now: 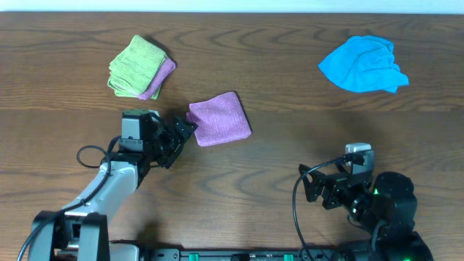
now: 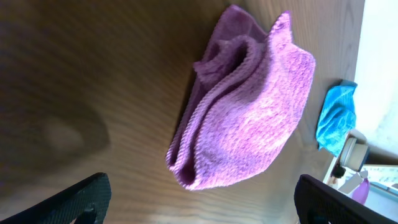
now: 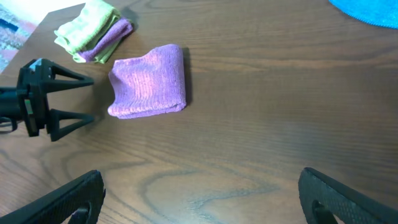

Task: Fold the cloth
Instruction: 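Reach the left gripper to the folded purple square and grasp its edge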

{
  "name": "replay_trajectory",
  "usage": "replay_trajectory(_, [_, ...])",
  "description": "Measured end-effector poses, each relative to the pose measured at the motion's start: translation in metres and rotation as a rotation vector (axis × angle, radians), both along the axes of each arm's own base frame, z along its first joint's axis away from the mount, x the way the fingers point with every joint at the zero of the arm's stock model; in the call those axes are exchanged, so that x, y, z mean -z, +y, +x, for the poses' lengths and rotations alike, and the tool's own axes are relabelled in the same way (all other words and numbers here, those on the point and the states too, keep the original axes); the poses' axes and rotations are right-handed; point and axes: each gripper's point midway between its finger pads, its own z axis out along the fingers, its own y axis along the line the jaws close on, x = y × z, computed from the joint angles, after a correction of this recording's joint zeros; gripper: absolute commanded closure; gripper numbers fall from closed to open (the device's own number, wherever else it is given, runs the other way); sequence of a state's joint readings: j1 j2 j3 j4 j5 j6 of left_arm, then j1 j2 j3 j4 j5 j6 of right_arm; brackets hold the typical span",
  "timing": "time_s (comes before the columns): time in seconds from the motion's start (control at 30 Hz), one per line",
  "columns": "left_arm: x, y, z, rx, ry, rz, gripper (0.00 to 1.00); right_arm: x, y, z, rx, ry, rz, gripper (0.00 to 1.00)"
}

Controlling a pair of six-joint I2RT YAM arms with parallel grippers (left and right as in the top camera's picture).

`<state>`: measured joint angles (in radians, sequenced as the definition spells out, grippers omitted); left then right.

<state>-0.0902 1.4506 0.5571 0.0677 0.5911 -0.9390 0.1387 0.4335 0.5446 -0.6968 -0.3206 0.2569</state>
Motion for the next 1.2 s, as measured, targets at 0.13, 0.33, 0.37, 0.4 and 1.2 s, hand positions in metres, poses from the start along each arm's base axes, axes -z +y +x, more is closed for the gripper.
replay_trajectory(0.13, [0.010, -0.012, 0.005, 0.012, 0.002, -0.010, 0.05, 0.000, 0.000, 0.000, 0.002, 0.003, 0.003, 0.01])
replay_trajectory(0.33, [0.018, -0.028, 0.013, 0.019, -0.009, -0.043, 0.05, 0.000, 0.000, 0.000, 0.003, 0.005, 0.005, 0.01])
replay_trajectory(0.37, [0.018, -0.029, 0.015, 0.019, -0.016, -0.046, 0.05, 0.000, 0.000, 0.000, 0.003, 0.004, 0.005, 0.01])
replay_trajectory(0.4, [0.018, -0.030, 0.016, 0.018, -0.019, -0.050, 0.04, 0.000, 0.000, 0.000, 0.003, 0.004, 0.005, 0.01])
replay_trajectory(1.2, [0.049, -0.062, 0.038, 0.057, -0.063, -0.116, 0.94, 0.001, 0.000, 0.000, 0.003, 0.006, 0.005, 0.01])
